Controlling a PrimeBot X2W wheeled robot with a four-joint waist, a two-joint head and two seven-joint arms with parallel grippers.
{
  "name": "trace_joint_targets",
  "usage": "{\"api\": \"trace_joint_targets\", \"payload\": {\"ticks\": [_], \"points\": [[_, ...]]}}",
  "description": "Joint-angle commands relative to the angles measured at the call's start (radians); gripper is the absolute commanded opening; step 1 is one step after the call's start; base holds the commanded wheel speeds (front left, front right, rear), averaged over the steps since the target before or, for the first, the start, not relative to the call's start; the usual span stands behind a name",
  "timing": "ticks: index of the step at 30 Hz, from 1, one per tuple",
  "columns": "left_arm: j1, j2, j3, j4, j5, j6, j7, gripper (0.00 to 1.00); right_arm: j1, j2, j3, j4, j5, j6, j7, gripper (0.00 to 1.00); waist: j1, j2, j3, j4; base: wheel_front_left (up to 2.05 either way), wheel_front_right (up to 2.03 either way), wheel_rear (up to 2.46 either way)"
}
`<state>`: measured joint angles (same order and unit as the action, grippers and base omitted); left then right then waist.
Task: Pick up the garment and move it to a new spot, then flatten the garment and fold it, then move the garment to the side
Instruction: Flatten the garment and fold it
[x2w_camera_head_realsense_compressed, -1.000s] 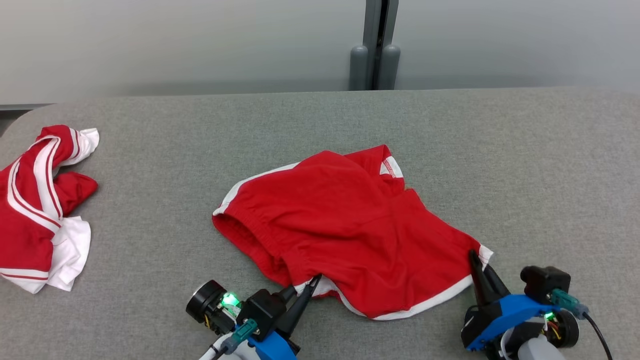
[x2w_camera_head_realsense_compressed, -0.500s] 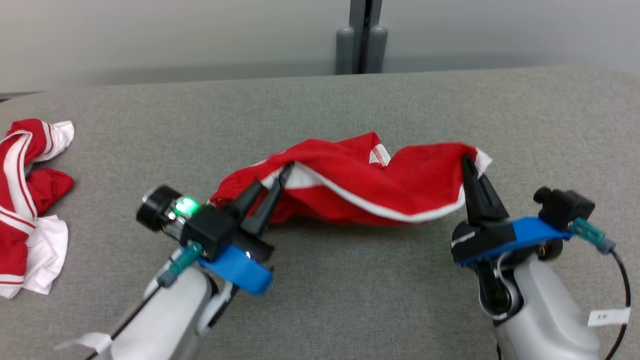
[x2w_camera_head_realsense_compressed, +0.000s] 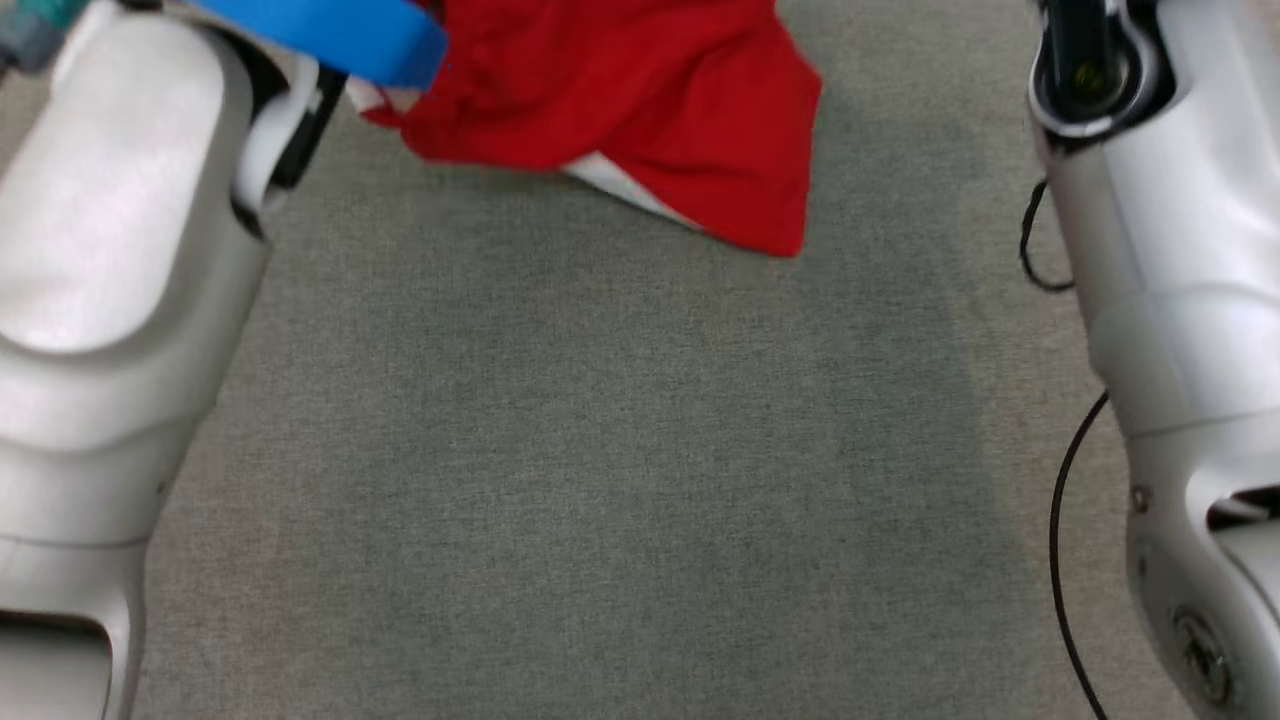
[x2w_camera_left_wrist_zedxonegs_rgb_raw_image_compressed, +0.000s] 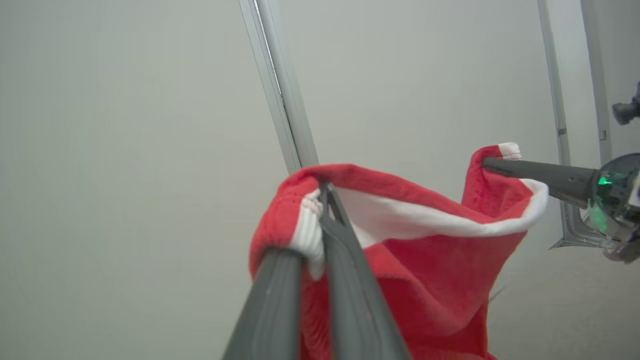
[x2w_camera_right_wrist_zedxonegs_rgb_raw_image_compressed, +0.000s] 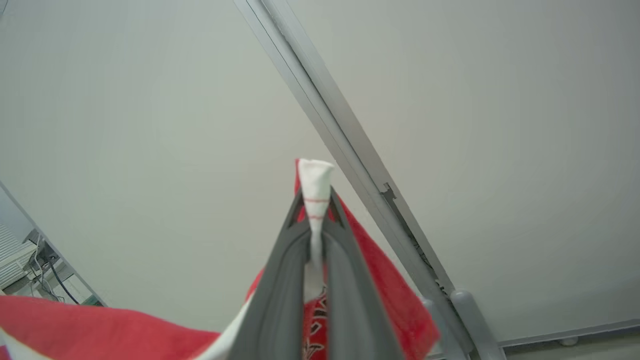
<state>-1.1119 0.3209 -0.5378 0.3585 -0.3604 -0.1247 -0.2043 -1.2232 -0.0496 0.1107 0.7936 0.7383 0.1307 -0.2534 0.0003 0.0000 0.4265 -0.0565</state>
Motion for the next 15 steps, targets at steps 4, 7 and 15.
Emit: {"api": "trace_joint_targets", "payload": {"ticks": [4,7,15], "points": [[-0.202,-0.028,-0.036,0.095,-0.026,-0.005,-0.021,0.00,-0.205,-0.024,-0.037,0.086,-0.057,0.000,-0.009,0.00,-0.0003,0.0000,0.062,0.020,0.00,0.00,0.00],[-0.319,-0.035,-0.067,0.160,-0.059,-0.005,-0.034,0.00,-0.304,-0.035,-0.052,0.129,-0.076,0.000,-0.011,0.00,-0.0003,0.0000,0.073,0.006,0.00,0.00,0.00],[-0.434,-0.043,-0.136,0.254,-0.134,-0.005,-0.060,0.00,-0.404,-0.033,-0.038,0.191,-0.127,0.000,-0.012,0.00,-0.0003,0.0000,0.084,-0.027,0.00,0.00,0.00]]}}
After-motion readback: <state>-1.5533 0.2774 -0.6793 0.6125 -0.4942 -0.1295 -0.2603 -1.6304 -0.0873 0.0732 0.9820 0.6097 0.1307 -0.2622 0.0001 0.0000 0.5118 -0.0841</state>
